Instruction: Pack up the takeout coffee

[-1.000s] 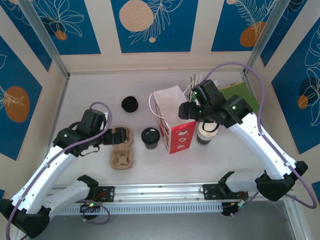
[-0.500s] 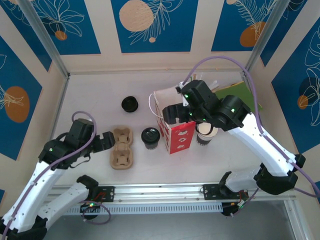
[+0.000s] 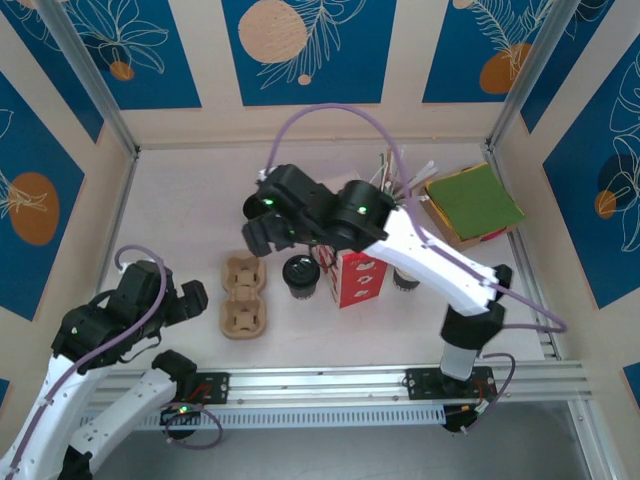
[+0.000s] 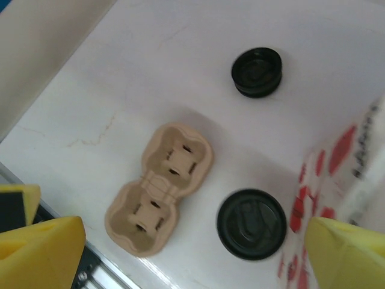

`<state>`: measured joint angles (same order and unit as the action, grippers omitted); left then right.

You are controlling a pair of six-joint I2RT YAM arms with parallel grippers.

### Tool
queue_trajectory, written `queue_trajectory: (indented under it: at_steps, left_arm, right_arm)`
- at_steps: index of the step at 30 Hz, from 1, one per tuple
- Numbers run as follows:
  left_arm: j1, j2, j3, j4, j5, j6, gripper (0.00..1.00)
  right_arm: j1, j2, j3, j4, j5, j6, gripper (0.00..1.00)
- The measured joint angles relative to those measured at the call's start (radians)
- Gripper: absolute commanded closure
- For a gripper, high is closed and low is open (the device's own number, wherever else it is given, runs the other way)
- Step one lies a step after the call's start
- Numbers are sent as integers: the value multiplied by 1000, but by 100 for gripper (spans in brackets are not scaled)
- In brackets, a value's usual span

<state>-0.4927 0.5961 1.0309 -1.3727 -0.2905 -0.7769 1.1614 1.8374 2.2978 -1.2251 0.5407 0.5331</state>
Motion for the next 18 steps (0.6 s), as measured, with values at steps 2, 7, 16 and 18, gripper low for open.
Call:
queue_trajectory:
  at_steps: [2, 7, 16, 18]
  left_arm:
    - [0, -3, 0, -18, -12, 0, 0]
    - [1, -57, 0, -45, -20, 0, 0]
    - [1, -129, -9, -76, -24, 12, 0]
    - [1, -137, -23, -77, -14, 18, 0]
  right_arm:
    - [15, 108, 130, -38, 5, 22, 8]
    - [33, 331, 383, -122, -5, 105, 20]
    - [43, 398, 297, -159, -71, 319, 35]
    - [48, 404, 282, -160, -80, 358, 40]
